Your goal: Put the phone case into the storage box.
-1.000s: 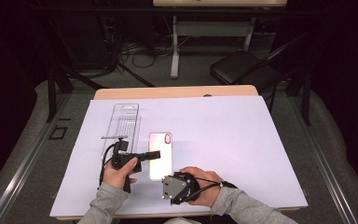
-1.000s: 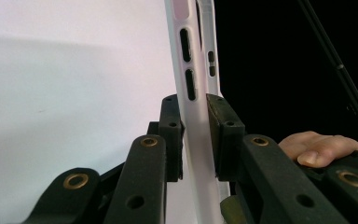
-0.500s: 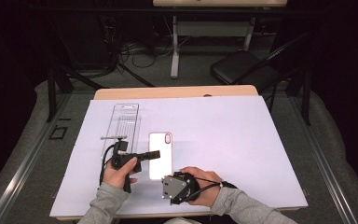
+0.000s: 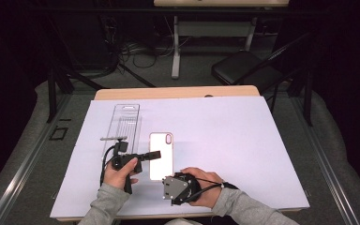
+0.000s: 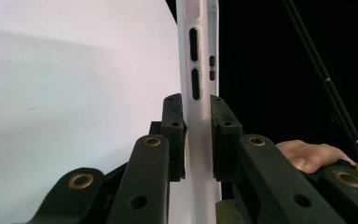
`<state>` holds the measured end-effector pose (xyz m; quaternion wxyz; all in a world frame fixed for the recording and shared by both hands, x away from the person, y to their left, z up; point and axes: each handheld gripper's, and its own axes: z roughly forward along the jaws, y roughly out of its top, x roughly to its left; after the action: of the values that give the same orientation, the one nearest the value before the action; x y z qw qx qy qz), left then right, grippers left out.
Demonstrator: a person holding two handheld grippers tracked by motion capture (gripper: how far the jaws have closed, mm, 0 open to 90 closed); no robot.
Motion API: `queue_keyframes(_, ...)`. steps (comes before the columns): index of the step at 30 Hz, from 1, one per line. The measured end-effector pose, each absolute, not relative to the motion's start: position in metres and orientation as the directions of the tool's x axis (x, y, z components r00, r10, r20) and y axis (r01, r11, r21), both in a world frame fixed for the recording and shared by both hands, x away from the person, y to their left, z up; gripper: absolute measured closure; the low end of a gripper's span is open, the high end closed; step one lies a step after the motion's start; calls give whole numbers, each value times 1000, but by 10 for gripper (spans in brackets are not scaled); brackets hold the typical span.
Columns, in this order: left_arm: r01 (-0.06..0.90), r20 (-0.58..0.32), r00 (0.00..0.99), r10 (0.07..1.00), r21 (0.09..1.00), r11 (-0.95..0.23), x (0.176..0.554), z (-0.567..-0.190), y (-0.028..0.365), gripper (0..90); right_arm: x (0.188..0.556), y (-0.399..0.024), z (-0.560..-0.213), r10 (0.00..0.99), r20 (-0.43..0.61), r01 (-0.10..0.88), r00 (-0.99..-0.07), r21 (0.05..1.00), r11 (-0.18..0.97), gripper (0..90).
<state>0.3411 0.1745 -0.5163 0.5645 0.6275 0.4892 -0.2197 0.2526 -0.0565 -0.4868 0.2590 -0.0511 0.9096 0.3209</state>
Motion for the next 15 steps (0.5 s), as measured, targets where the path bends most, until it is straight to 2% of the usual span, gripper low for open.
queue_keyframes(15, 860, -831, 425, 359, 494, 126, 341, -516, 176, 807, 254, -57, -486, 74, -500, -257, -863, 561, 787, 875)
